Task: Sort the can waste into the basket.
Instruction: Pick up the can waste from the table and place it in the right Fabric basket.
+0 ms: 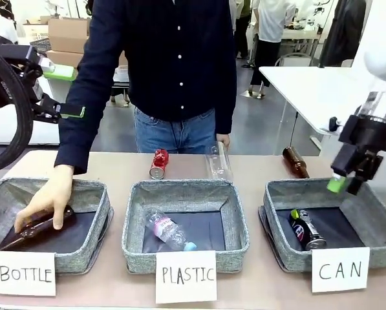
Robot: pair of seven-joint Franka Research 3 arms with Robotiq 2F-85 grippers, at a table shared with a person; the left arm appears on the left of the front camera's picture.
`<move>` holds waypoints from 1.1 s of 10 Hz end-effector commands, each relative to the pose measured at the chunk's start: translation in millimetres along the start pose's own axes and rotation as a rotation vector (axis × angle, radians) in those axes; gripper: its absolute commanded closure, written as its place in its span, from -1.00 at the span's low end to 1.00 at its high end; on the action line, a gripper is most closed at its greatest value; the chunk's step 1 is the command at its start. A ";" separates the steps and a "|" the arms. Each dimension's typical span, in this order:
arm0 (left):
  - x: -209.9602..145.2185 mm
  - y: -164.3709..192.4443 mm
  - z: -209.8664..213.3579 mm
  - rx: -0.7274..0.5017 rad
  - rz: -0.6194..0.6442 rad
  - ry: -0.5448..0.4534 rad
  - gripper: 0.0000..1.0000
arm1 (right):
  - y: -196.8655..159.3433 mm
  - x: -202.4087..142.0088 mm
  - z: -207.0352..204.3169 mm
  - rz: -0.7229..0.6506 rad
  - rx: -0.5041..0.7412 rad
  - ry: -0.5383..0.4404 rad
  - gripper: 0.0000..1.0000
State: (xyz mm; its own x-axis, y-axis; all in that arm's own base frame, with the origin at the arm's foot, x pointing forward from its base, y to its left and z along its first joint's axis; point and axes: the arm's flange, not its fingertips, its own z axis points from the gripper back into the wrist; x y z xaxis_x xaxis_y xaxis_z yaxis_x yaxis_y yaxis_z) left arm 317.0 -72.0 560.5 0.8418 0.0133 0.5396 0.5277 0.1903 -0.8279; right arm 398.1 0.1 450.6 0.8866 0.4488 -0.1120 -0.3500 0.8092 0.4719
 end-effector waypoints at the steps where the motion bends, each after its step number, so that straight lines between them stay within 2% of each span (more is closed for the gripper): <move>1: 0.5 -0.4 -1.0 -0.023 -0.020 -0.012 -1.00 | 11.2 13.7 27.5 0.102 0.626 -0.373 -1.00; 2: 0.5 -0.4 -1.0 -0.023 -0.020 -0.012 -1.00 | 18.5 20.7 39.0 0.085 0.923 -0.488 -1.00; 3: 0.5 -0.4 -1.0 -0.023 -0.020 -0.012 -1.00 | 21.0 26.4 44.0 0.078 1.035 -0.577 -1.00; 5: 0.5 -0.4 -1.0 -0.023 -0.020 -0.012 -1.00 | 26.0 35.7 46.8 0.144 1.143 -0.699 -1.00; 6: 0.5 -0.4 -1.0 -0.023 -0.020 -0.012 -1.00 | 27.3 42.0 45.5 0.159 1.169 -0.700 -1.00; 7: 0.5 -0.4 -1.0 -0.023 -0.020 -0.012 -1.00 | 27.2 52.9 42.5 0.069 1.108 -0.759 -1.00; 8: 0.5 -0.4 -1.0 -0.023 -0.020 -0.012 -1.00 | 29.3 68.4 34.3 0.040 0.908 -0.810 -1.00; 9: 0.5 -0.4 -1.0 -0.023 -0.020 -0.012 -1.00 | 25.3 45.9 57.8 0.014 1.001 -0.576 -1.00; 11: 0.5 -0.4 -1.0 -0.023 -0.020 -0.012 -1.00 | 25.3 45.9 57.8 0.014 1.001 -0.576 -1.00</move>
State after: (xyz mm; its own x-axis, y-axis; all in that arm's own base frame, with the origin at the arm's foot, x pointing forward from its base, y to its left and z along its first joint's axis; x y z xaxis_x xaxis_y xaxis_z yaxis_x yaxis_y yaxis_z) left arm 317.1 -71.6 560.4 0.8419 0.0142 0.5395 0.5273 0.1908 -0.8279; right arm 449.2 25.5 497.8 0.9759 -0.0363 0.2153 -0.2150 0.0141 0.9765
